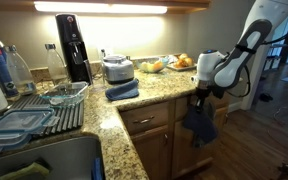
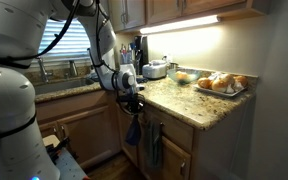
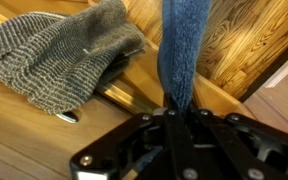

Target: Hang the the towel on the hook

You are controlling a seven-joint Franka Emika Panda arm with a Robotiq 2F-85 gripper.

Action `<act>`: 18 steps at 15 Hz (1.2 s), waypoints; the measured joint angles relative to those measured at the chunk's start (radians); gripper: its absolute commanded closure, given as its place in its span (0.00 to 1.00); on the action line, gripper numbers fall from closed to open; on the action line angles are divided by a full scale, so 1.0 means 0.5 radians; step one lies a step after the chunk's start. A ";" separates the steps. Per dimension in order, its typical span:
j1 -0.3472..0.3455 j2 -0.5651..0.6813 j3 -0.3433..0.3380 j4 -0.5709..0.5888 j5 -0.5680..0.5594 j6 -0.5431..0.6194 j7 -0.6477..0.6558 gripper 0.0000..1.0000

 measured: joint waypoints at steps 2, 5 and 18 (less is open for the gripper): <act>0.005 0.018 -0.010 0.018 -0.001 0.000 -0.003 0.96; 0.012 0.039 -0.019 0.033 -0.001 0.000 -0.004 0.96; 0.014 0.196 -0.036 0.127 0.004 0.000 -0.004 0.58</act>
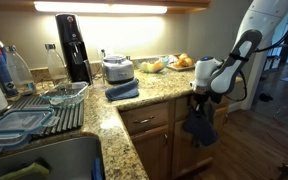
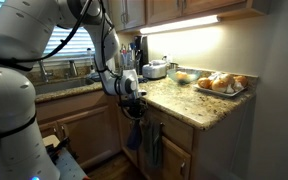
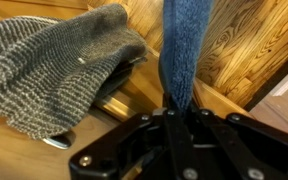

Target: Hang the the towel on the hook

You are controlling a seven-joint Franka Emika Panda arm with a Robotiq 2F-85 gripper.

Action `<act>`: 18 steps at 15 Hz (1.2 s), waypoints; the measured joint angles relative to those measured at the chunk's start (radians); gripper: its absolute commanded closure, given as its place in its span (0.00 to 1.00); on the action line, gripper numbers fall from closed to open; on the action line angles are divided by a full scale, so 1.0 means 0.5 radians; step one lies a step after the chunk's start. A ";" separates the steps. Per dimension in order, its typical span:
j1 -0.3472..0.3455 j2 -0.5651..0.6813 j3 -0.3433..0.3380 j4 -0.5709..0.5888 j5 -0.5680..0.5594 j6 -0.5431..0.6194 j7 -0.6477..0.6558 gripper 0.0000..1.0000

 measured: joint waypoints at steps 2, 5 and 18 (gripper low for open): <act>0.002 -0.005 0.000 0.002 0.000 -0.001 0.000 0.45; 0.019 -0.054 0.002 -0.021 0.000 -0.016 0.000 0.27; -0.046 -0.964 0.351 -0.514 0.635 -0.451 -0.134 0.00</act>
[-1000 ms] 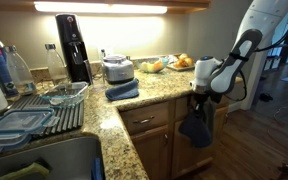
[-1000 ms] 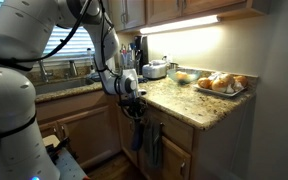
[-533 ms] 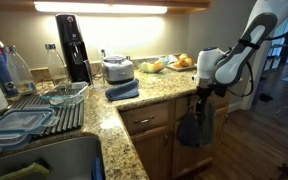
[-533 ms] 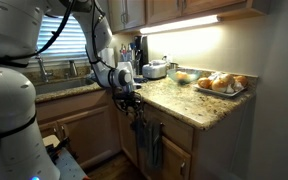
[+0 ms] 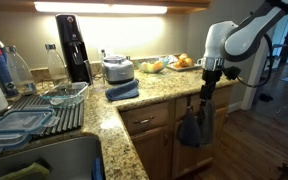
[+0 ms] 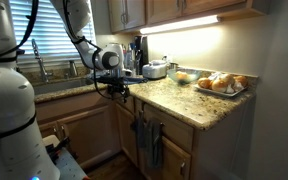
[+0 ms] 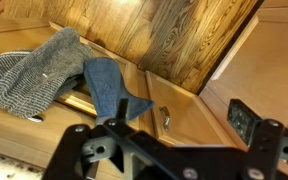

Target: Hang the the towel on the hook

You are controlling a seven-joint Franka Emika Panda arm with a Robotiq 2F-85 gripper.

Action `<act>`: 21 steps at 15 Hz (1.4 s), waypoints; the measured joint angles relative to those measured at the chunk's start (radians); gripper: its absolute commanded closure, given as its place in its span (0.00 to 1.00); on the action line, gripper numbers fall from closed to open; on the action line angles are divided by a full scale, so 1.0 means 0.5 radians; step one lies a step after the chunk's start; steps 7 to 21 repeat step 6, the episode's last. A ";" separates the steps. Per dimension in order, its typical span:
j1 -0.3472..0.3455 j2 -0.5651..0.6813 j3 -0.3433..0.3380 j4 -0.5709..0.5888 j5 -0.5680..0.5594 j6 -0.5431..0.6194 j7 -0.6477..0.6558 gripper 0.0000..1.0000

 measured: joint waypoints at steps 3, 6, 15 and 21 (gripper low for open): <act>-0.001 -0.064 0.003 -0.045 0.016 -0.007 -0.009 0.00; -0.003 -0.064 0.003 -0.053 0.017 -0.007 -0.009 0.00; -0.003 -0.064 0.003 -0.053 0.017 -0.007 -0.009 0.00; -0.003 -0.064 0.003 -0.053 0.017 -0.007 -0.009 0.00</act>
